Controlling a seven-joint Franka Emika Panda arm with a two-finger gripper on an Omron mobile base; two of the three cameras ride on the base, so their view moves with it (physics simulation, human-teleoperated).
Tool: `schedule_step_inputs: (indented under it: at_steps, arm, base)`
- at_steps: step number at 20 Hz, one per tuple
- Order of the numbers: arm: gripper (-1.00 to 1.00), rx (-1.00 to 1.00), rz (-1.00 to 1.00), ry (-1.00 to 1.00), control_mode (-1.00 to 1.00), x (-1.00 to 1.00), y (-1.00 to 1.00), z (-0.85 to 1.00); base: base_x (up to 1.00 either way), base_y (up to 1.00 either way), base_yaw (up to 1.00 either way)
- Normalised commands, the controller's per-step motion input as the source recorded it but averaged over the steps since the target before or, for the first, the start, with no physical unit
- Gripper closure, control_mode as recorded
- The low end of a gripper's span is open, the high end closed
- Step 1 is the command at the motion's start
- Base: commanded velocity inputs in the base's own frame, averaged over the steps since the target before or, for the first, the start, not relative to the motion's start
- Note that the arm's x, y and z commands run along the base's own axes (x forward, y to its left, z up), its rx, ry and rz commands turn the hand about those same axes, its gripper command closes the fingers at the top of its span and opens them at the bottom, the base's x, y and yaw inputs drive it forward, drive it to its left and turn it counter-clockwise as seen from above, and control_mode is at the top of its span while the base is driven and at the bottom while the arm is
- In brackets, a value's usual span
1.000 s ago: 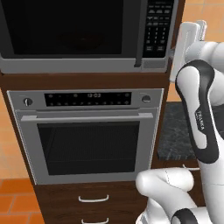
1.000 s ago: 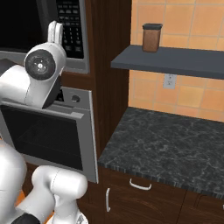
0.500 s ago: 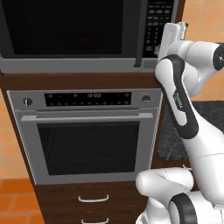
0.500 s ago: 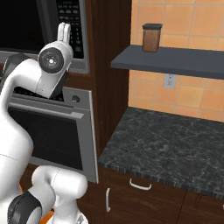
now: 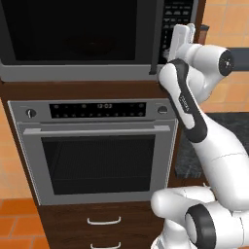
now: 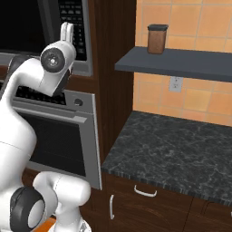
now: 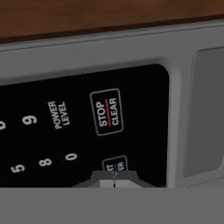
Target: Open the microwave, place the bowl with waffle inside the microwave, then close the microwave door and turn it on.
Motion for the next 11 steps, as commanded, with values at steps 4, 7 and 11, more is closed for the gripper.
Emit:
schedule_step_inputs:
  at_steps: [4,7,11]
  arm:
    - [1.0,-0.45,-0.22,0.0,-1.0,1.0,0.49,-0.96]
    - [1.0,-0.78,-0.33,0.0,-1.0,1.0,0.82,-0.89]
    - [1.0,-0.31,-0.09,0.0,-1.0,0.41,0.59,-0.22]
  base:
    - [0.0,0.0,0.0]
    - [0.0,0.0,0.0]
    - [0.0,0.0,0.0]
